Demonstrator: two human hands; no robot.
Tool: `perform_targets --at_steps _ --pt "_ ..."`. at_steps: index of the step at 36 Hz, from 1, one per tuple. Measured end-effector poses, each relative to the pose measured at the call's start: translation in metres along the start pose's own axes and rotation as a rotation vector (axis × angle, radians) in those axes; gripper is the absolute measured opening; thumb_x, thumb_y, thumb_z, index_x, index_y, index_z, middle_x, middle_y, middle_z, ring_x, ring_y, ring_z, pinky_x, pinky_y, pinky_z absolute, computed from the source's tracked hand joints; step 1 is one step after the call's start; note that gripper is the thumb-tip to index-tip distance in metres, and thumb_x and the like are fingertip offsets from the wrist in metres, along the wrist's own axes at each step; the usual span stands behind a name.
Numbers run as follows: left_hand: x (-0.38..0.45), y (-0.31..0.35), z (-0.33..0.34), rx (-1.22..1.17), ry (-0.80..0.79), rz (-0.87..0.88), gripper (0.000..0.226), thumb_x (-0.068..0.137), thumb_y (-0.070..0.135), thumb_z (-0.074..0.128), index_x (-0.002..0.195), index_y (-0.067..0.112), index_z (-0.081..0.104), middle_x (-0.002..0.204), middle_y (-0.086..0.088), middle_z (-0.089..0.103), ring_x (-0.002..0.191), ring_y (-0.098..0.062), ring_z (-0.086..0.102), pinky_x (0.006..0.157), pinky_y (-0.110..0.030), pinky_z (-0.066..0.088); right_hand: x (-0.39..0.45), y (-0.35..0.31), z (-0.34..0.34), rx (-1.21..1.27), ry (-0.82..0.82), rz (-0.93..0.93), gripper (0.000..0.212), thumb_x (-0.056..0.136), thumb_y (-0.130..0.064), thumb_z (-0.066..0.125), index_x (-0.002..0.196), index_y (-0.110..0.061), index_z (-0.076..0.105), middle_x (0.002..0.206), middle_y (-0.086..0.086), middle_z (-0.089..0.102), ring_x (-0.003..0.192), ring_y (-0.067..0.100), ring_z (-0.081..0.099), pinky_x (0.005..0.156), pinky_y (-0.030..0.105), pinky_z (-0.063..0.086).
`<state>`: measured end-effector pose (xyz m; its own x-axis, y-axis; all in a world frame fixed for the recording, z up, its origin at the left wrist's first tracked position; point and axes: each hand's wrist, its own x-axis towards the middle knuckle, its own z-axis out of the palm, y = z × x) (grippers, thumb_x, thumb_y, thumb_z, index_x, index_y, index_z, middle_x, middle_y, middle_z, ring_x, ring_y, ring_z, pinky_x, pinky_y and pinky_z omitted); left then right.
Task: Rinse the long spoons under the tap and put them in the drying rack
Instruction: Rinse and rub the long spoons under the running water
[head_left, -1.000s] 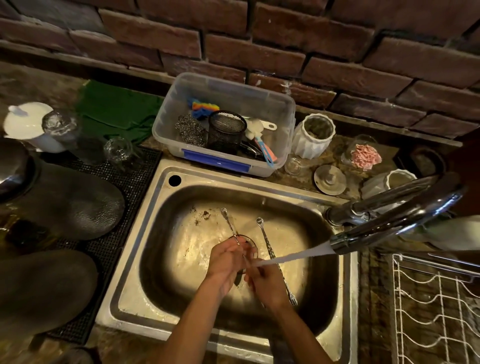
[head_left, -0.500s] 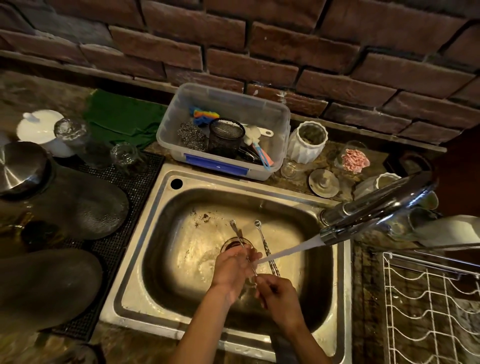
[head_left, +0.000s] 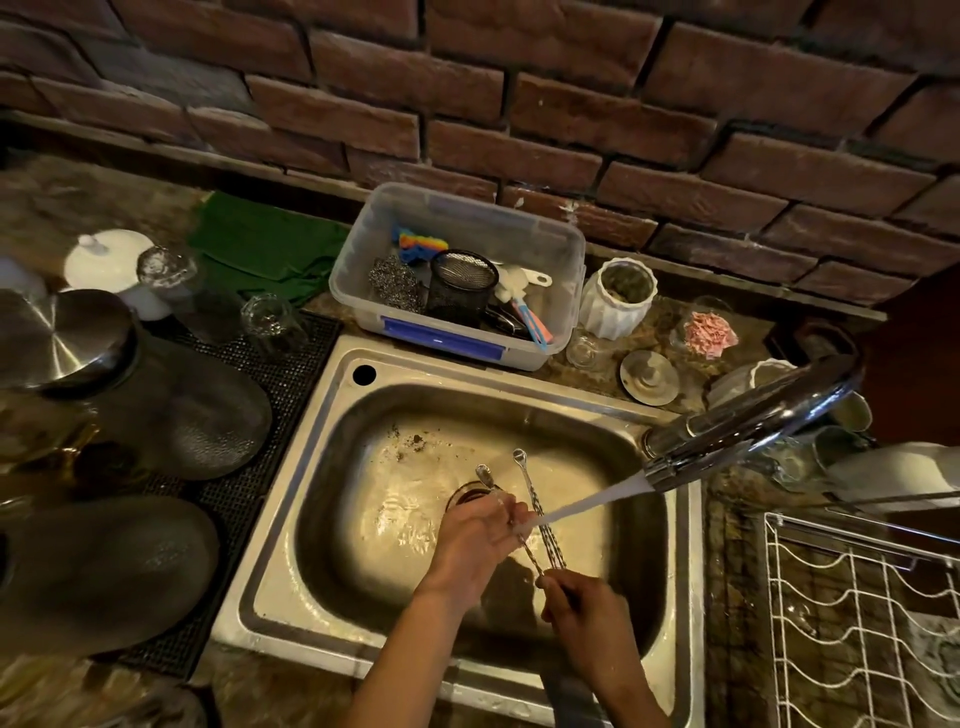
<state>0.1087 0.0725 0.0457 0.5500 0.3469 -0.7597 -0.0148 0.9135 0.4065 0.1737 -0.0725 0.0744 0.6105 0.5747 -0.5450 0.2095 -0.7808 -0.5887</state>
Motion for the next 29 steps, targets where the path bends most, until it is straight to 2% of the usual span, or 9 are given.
perform_targets --at_steps 3,4,7,9,13,16,19,22,29 --pt "-0.001 0.002 0.004 0.019 0.057 0.041 0.013 0.092 -0.01 0.05 0.092 -0.004 0.062 0.09 -0.023 0.061 0.077 -0.026 0.067 0.06 -0.03 0.058 -0.004 0.002 -0.002 -0.032 -0.001 0.008 0.018 0.095 -0.029 0.058 0.095 -0.027 0.076 0.068 -0.018 0.065 0.071 0.003 0.066 0.07 0.011 0.048" --pt "-0.002 0.003 0.005 0.025 0.073 0.053 0.014 0.091 -0.011 0.051 0.096 -0.006 0.063 0.092 -0.024 0.061 0.08 -0.027 0.067 0.06 -0.03 0.059 -0.006 0.002 -0.002 -0.033 0.0 0.018 0.018 0.095 -0.029 0.059 0.094 -0.028 0.076 0.067 -0.018 0.066 0.069 0.002 0.066 0.069 0.01 0.048" --pt "-0.002 0.006 0.009 0.016 0.096 0.049 0.018 0.09 -0.017 0.049 0.098 -0.011 0.064 0.092 -0.025 0.064 0.086 -0.033 0.068 0.073 -0.037 0.063 -0.012 0.003 -0.003 0.007 0.014 0.088 0.016 0.094 -0.028 0.06 0.095 -0.028 0.077 0.08 -0.012 0.073 0.078 0.006 0.068 0.081 0.024 0.056" --pt "-0.003 0.007 0.011 0.003 0.095 0.049 0.019 0.089 -0.02 0.047 0.096 -0.009 0.061 0.092 -0.025 0.064 0.086 -0.034 0.069 0.077 -0.04 0.063 -0.014 0.003 -0.005 0.011 0.011 0.121 0.017 0.094 -0.028 0.06 0.099 -0.026 0.077 0.093 -0.005 0.076 0.088 0.013 0.069 0.091 0.032 0.055" --pt "-0.003 0.01 0.015 0.047 0.078 0.072 0.021 0.09 -0.023 0.043 0.094 -0.008 0.057 0.093 -0.026 0.061 0.094 -0.038 0.065 0.087 -0.042 0.06 -0.019 0.001 -0.008 0.036 0.025 0.144 0.017 0.093 -0.027 0.062 0.099 -0.024 0.078 0.089 -0.006 0.076 0.087 0.01 0.068 0.085 0.021 0.048" --pt "-0.003 0.013 0.017 0.068 0.075 0.071 0.018 0.092 -0.019 0.045 0.091 -0.009 0.06 0.088 -0.024 0.061 0.09 -0.037 0.065 0.077 -0.035 0.063 -0.022 0.001 -0.011 0.069 0.026 0.166 0.017 0.093 -0.025 0.061 0.096 -0.025 0.077 0.087 -0.005 0.075 0.087 0.011 0.067 0.083 0.021 0.047" --pt "-0.002 0.016 0.018 0.054 0.084 0.056 0.014 0.097 -0.007 0.052 0.105 -0.013 0.062 0.093 -0.023 0.067 0.084 -0.03 0.072 0.07 -0.03 0.062 -0.024 0.0 -0.014 0.074 0.02 0.157 0.016 0.093 -0.024 0.061 0.093 -0.026 0.078 0.08 -0.006 0.073 0.084 0.011 0.068 0.08 0.021 0.046" --pt "-0.002 0.016 0.021 0.059 0.111 0.069 0.018 0.1 0.0 0.05 0.107 -0.011 0.063 0.087 -0.022 0.072 0.072 -0.026 0.075 0.061 -0.026 0.06 -0.025 0.001 -0.017 0.076 0.009 0.152 0.016 0.094 -0.024 0.061 0.094 -0.025 0.078 0.076 -0.01 0.071 0.083 0.011 0.067 0.079 0.021 0.045" --pt "-0.001 0.018 0.026 0.089 0.16 0.077 0.016 0.1 0.002 0.052 0.102 -0.007 0.065 0.082 -0.022 0.073 0.069 -0.03 0.074 0.054 -0.027 0.059 -0.026 0.004 -0.023 0.07 -0.01 0.158 0.016 0.093 -0.025 0.062 0.097 -0.025 0.077 0.088 -0.008 0.074 0.088 0.01 0.067 0.083 0.022 0.047"
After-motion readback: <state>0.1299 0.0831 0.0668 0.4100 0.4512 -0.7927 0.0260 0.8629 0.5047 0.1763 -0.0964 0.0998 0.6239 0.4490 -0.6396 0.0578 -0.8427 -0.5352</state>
